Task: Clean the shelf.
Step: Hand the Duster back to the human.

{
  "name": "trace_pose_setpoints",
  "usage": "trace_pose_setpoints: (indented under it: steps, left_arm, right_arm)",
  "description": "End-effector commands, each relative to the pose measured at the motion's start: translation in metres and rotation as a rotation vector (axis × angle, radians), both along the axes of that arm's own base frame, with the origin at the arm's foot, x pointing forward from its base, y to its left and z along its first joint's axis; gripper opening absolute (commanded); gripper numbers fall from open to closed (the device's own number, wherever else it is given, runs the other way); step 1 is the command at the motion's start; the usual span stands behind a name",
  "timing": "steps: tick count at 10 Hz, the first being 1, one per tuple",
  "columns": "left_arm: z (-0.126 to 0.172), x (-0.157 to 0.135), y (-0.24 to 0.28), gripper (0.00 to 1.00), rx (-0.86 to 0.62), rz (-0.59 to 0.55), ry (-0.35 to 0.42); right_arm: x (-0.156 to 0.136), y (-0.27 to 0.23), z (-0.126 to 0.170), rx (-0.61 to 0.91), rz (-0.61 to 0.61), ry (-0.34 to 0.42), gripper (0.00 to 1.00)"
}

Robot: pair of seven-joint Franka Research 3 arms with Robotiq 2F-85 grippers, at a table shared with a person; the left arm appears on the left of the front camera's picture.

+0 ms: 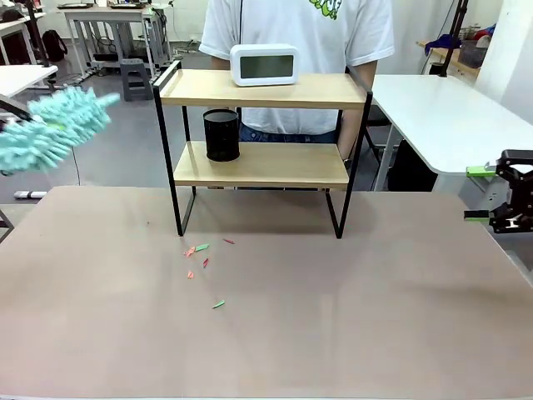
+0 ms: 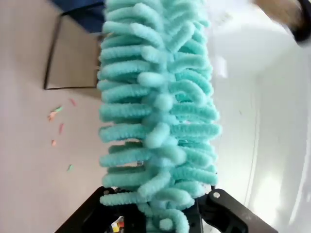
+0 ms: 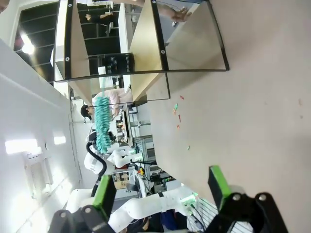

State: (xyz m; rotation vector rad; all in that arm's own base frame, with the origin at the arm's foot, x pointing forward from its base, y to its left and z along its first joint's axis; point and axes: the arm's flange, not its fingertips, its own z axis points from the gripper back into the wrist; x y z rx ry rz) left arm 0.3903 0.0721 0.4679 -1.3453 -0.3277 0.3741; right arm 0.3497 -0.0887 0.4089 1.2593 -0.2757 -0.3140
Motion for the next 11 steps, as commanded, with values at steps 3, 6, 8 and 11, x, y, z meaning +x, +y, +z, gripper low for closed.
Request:
trace_pose_setpoints:
  steps: [3, 6, 8, 11]
  left_arm:
    - [0.0, 0.0, 0.0, 0.1, 0.0, 0.0, 0.0]
    - [0.0, 0.0, 0.0, 0.1, 0.0, 0.0, 0.0]
    - [0.0, 0.0, 0.0, 0.1, 0.0, 0.0, 0.0]
    - [0.0, 0.0, 0.0, 0.1, 0.0, 0.0, 0.0]
  right_arm:
    - [-0.001, 0.001, 0.0, 0.011, 0.004, -0.024, 1.0]
    - [-0.001, 0.001, 0.0, 0.011, 0.004, -0.024, 1.0]
    - [-0.001, 0.001, 0.0, 0.011, 0.004, -0.024, 1.0]
    - [-0.001, 0.001, 0.0, 0.011, 0.004, -0.024, 1.0]
